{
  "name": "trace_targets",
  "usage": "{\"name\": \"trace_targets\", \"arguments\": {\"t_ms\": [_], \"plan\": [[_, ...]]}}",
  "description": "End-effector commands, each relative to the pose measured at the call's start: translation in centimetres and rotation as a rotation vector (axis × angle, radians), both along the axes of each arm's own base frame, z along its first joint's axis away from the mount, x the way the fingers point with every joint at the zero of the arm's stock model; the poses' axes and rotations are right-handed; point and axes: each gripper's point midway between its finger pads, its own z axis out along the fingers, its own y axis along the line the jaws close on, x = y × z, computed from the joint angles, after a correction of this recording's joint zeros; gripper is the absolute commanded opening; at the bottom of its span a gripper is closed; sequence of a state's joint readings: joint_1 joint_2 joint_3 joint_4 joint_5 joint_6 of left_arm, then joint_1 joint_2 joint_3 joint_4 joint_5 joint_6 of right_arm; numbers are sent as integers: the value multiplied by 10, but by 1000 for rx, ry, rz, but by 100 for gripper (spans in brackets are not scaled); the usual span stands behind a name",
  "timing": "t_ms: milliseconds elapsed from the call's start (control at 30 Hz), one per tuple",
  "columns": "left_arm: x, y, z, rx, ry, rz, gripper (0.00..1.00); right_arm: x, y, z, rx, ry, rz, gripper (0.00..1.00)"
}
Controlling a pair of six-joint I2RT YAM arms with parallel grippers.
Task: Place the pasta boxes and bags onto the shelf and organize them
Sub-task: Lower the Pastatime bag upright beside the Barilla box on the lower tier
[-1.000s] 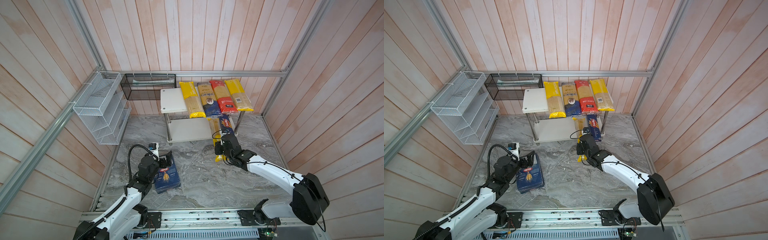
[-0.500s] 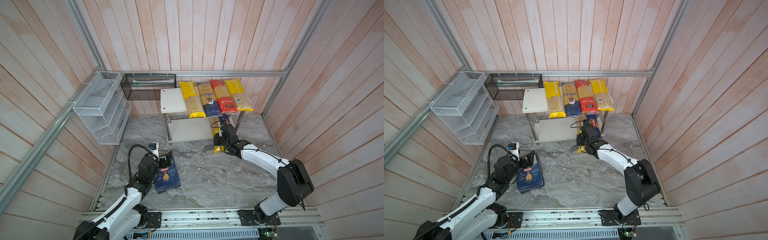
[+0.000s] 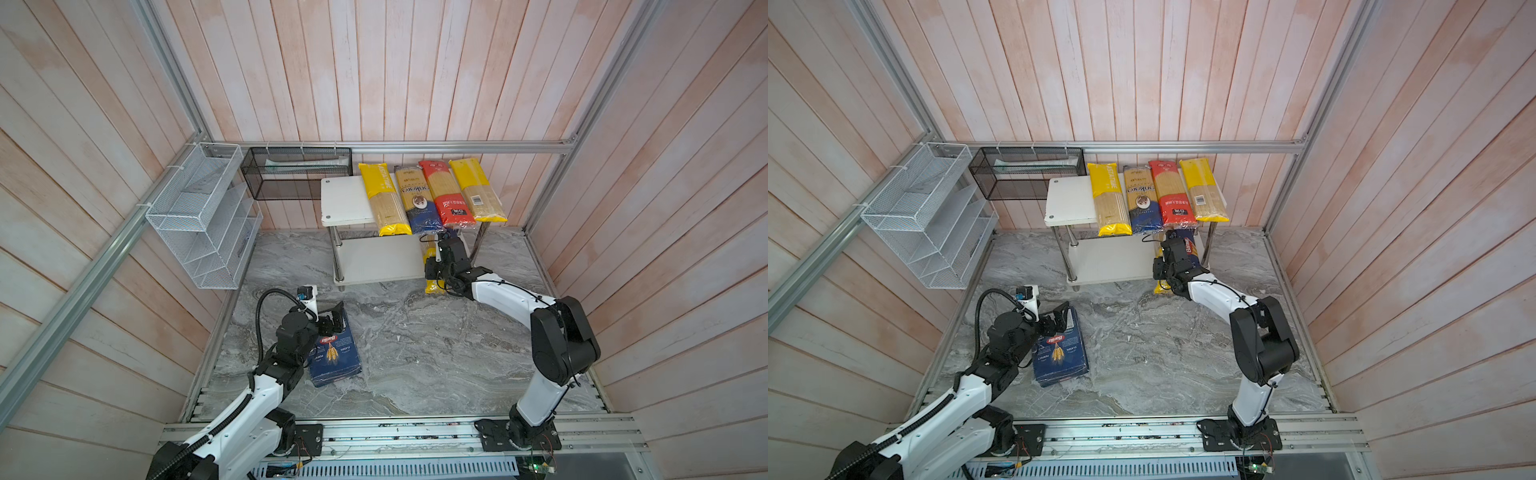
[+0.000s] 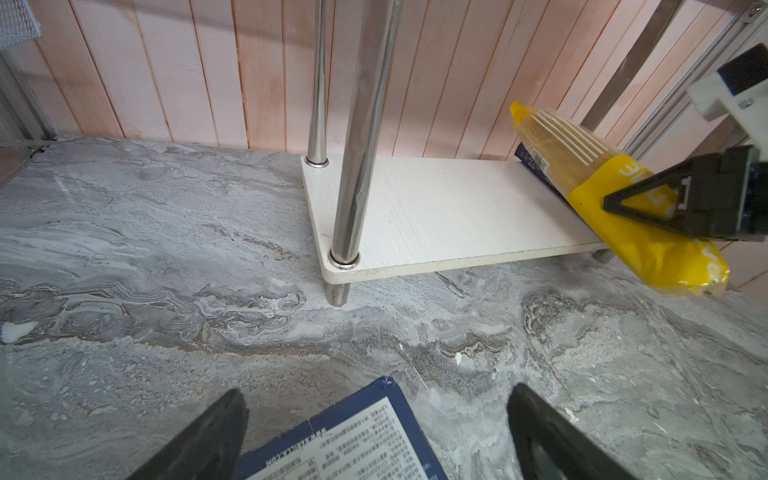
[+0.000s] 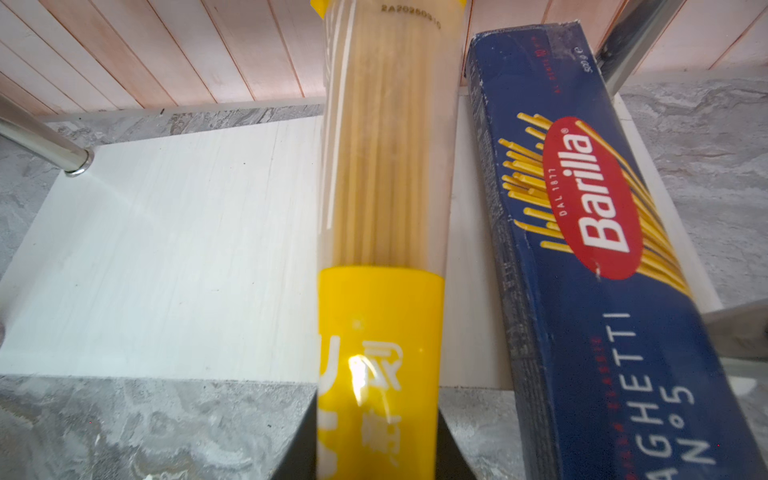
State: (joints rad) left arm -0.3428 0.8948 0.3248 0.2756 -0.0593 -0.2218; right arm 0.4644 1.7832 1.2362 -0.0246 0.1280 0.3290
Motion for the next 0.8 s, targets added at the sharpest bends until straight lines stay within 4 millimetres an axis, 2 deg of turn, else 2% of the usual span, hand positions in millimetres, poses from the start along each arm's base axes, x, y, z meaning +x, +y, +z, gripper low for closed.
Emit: {"name": "trace_targets", "arguments": {"t_ms": [0, 233, 467, 567, 767], "plan": [[0, 3, 2, 3, -10, 13, 100, 31, 8, 60, 83, -187, -7, 2], [2, 5, 2, 5, -2, 28, 100, 38, 6, 45, 86, -168, -9, 3], [3, 4, 0, 7, 5, 26, 100, 38, 5, 33, 86, -149, -12, 15], [3, 5, 0, 6, 5, 30, 100, 36, 4, 34, 84, -143, -8, 24], [3, 2, 1, 8, -1, 12, 99, 27, -4, 46, 71, -167, -19, 52]]}}
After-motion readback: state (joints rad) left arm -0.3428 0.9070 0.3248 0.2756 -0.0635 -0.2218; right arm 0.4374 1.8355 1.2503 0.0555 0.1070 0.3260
